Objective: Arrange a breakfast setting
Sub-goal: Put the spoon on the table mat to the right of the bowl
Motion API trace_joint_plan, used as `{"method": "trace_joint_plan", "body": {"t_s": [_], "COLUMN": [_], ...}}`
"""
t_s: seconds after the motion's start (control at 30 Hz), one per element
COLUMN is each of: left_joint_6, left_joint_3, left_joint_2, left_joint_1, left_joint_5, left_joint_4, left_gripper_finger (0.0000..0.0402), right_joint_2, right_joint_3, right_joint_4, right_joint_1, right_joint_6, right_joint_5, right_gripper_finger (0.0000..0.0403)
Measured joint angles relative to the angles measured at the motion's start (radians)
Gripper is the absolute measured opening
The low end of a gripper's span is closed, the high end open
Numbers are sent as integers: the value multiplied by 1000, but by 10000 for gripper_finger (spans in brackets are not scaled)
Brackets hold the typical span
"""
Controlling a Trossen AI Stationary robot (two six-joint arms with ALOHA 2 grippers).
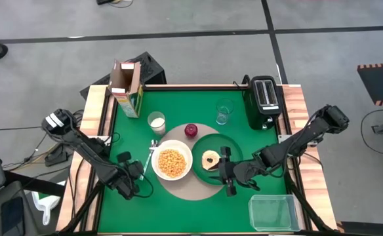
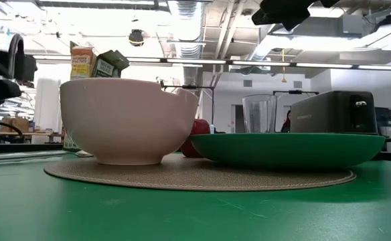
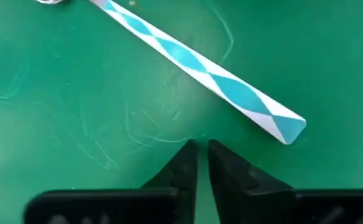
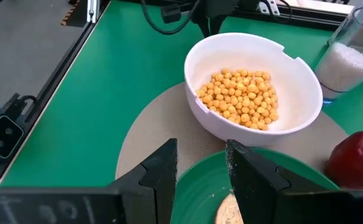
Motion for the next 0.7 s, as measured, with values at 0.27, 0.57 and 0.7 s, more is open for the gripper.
{"method": "trace_joint_plan", "body": {"t_s": [0.27,0.57,0.7], "left_joint_6": [84,85,96], "left_joint_3": [2,30,31], "left_joint_2": [35,40,40], "left_joint_1": [0,1,1], "left_joint_5": [2,2,5], "left_joint_4": [58,112,150], "left_gripper_finger": [5,1,0], "right_joint_2": [0,0,0], "right_joint_3": [0,0,0], "right_joint_4": [3,3,3], "right_joint_1": [0,0,0], "right_joint_6": [15,21,21], "right_joint_5": [0,1,1], "right_gripper_finger": [163,163,163]}}
